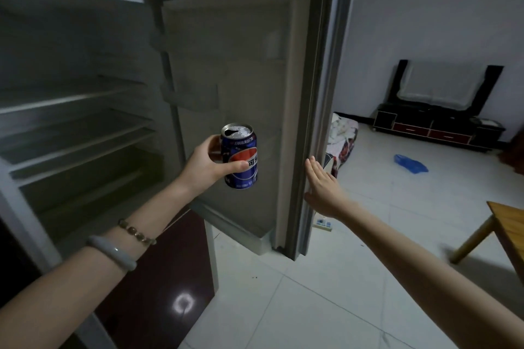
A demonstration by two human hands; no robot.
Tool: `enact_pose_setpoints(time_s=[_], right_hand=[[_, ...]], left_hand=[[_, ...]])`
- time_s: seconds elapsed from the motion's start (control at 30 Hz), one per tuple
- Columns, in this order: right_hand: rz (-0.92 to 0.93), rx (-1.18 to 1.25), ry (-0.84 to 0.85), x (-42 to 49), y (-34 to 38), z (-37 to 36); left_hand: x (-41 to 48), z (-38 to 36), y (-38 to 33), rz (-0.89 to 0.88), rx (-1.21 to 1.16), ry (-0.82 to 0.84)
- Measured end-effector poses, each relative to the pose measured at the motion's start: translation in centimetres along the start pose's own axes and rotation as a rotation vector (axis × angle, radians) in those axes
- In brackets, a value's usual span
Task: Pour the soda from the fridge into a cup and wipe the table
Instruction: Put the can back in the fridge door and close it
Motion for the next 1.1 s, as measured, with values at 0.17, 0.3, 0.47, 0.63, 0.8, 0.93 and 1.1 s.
enact_pose_setpoints(time_s=[0.17,0.3,0.47,0.63,0.8,0.93,1.1], right_hand=[[-0.118,0.064,-0.014,3.4,-2.8,-0.3],[-0.231,0.144,-0.002,5.9,-4.7,-0.9],[-0.33,0.231,-0.006,9.2,-6.9,-2.0],[-0.395,0.292,-0.017,11.8,-9.0,-2.7],[-0.409,0.314,-0.017,14.2,-10.9,-3.2],[-0.364,0.311,0.011,16.1,-12.6,-3.7],[-0.331,0.269,0.023,18.9,-15.5,-5.2]], left_hand=[[4.6,-2.3,-0.4,-0.045,-0.048,0.056],[8.4,-3.5,0.0,-0.058,-0.066,0.086],[12.6,-4.4,0.0,-0.078,-0.051,0.098],[16.6,-5.4,-1.1,-0.097,-0.056,0.108],[19.2,-8.0,-0.7,-0.109,-0.023,0.154],[21.2,-9.7,0.0,-0.097,-0.036,0.135],[23.9,-10.9,0.6,-0.106,-0.025,0.067]])
Point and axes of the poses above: each hand's wrist, its own x-axis towards the middle knuckle, its own z-axis out of the back of the hand, y = z × x, the point moved 6 cm from there along x, towards the middle knuckle, and after that the axes turned 12 degrees about -y, right-handed, at the moved point
